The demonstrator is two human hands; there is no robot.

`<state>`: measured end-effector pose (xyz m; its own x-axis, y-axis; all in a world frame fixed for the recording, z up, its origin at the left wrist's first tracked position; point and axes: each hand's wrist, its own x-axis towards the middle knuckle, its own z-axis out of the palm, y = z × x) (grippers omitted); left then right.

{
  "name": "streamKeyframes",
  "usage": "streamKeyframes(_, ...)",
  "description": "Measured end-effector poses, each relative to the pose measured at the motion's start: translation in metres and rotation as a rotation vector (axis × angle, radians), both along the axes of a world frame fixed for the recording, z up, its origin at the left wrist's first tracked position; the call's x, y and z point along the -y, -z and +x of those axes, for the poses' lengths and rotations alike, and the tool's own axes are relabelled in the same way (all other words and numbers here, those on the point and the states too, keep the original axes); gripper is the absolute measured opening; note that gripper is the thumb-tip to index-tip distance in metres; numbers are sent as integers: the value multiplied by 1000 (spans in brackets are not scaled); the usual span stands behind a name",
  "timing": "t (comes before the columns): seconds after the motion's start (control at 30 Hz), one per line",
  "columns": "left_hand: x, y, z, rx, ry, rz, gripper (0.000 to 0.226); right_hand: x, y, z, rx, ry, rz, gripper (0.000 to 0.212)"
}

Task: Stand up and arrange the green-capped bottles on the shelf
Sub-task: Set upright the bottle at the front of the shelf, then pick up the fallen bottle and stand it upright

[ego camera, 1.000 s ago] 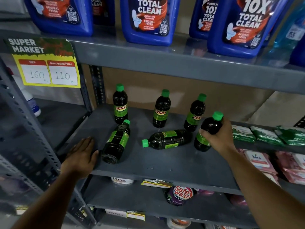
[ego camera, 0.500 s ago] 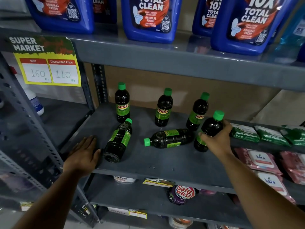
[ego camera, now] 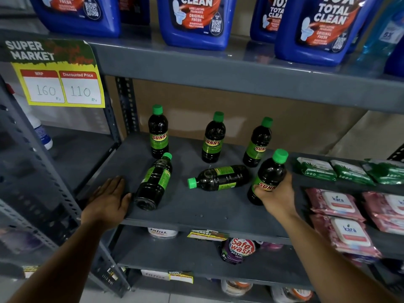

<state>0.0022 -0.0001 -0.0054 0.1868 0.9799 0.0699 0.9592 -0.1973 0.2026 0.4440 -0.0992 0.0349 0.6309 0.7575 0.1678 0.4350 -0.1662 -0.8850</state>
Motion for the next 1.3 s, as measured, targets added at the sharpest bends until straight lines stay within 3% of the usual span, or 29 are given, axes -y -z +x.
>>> streamKeyframes(0.1,1,-1,0,-1,5,-6,78,1,-3,-2,-23,-50,11,78)
streamKeyframes(0.17,1,-1,0,-2,5,-5,78,8,-4,-12,2,-39,94,97)
streamKeyframes(0.2,1,-1,-1,-2,5,-5,78,13,-4,-18,123,22,158,103)
streamKeyframes(0.27,0,0,-1,-4,5,-7,77,23,-2,-38,521,117,290,97)
streamKeyframes(0.37,-1,2,-2,-17,4,-8,69,19,-1,-71,866,-234,400,60)
streamKeyframes(0.47,-2,4,-2,-22,-1,-17,64,-7,-4,-93,992,-525,55,63)
streamKeyframes(0.6,-2,3,-2,-28,10,-25,65,-49,-10,-97,1090,-492,-394,91)
streamKeyframes(0.73,-2,3,-2,-23,8,-28,67,-70,-16,-95,1145,-505,-441,83)
streamKeyframes(0.9,-3,5,-3,-20,6,-16,67,-73,-8,-96,952,-480,-218,74)
streamKeyframes(1.13,-3,6,-3,-25,7,-12,68,-73,-10,-119,280,-390,80,80)
streamKeyframes(1.3,-3,6,-4,-23,6,-6,70,-69,-6,-123,-15,-249,84,71)
